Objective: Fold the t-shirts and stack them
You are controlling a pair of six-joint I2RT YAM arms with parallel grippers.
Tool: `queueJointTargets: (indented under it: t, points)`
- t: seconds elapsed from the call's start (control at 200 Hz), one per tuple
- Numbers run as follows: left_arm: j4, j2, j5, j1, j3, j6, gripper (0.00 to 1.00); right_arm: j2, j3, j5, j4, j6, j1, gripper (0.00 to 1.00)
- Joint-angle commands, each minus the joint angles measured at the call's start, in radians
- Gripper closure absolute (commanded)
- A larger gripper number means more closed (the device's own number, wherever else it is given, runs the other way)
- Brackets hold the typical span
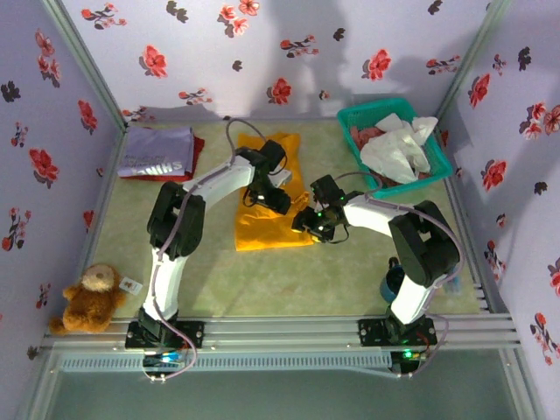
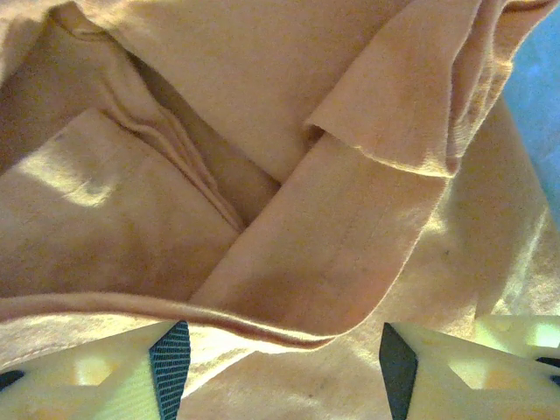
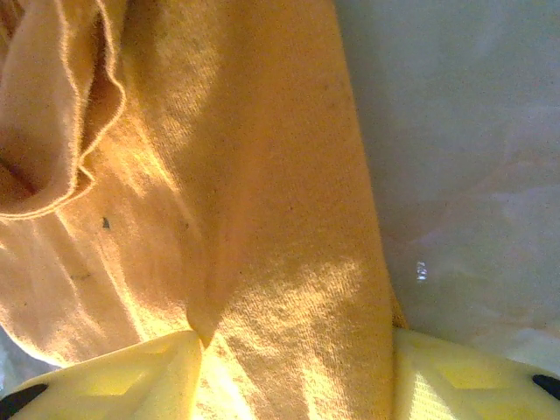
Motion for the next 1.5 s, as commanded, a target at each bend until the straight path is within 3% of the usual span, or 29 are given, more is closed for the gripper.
queueJointTargets:
  t: [0.0, 0.195, 0.335, 0.45, 0.62, 0.93, 1.015, 1.095, 1.255, 1.41, 1.495]
  points:
    - [-0.022, 0.039, 0.023, -0.010, 0.008, 0.031, 0.39, 0.022, 0.013, -0.007, -0.022, -0.005, 0.007, 0.44]
    - [-0.020, 0.047, -0.065, -0.021, -0.011, 0.011, 0.51, 0.026, 0.007, -0.008, -0.017, -0.004, 0.007, 0.44]
    - [0.019, 0.029, -0.108, -0.020, -0.008, 0.001, 0.81, 0.027, 0.008, -0.009, -0.021, -0.007, 0.007, 0.44]
    - [0.014, 0.021, -0.130, -0.019, 0.011, 0.003, 1.00, 0.025, 0.008, -0.008, -0.022, -0.008, 0.007, 0.44]
    - [-0.005, 0.018, -0.175, -0.007, 0.057, 0.000, 1.00, 0.024, 0.005, -0.009, -0.024, -0.008, 0.006, 0.44]
    - [-0.077, 0.080, -0.362, 0.015, 0.200, -0.006, 1.00, 0.025, -0.004, -0.006, -0.031, -0.011, 0.005, 0.44]
    - [-0.107, 0.115, -0.387, 0.025, 0.247, 0.000, 0.87, 0.025, -0.004, -0.005, -0.034, -0.011, 0.005, 0.44]
    - [-0.142, 0.139, -0.393, 0.031, 0.283, 0.004, 0.80, 0.024, -0.005, -0.004, -0.034, -0.011, 0.004, 0.44]
    - [-0.132, 0.086, -0.385, 0.045, 0.238, -0.007, 0.53, 0.031, 0.002, -0.006, -0.033, -0.009, 0.004, 0.44]
    - [-0.111, 0.019, -0.305, 0.091, 0.147, -0.027, 0.51, 0.033, 0.005, 0.004, -0.047, -0.020, 0.004, 0.44]
    - [-0.094, -0.010, -0.273, 0.117, 0.089, -0.035, 0.56, 0.036, 0.007, 0.004, -0.049, -0.022, 0.004, 0.44]
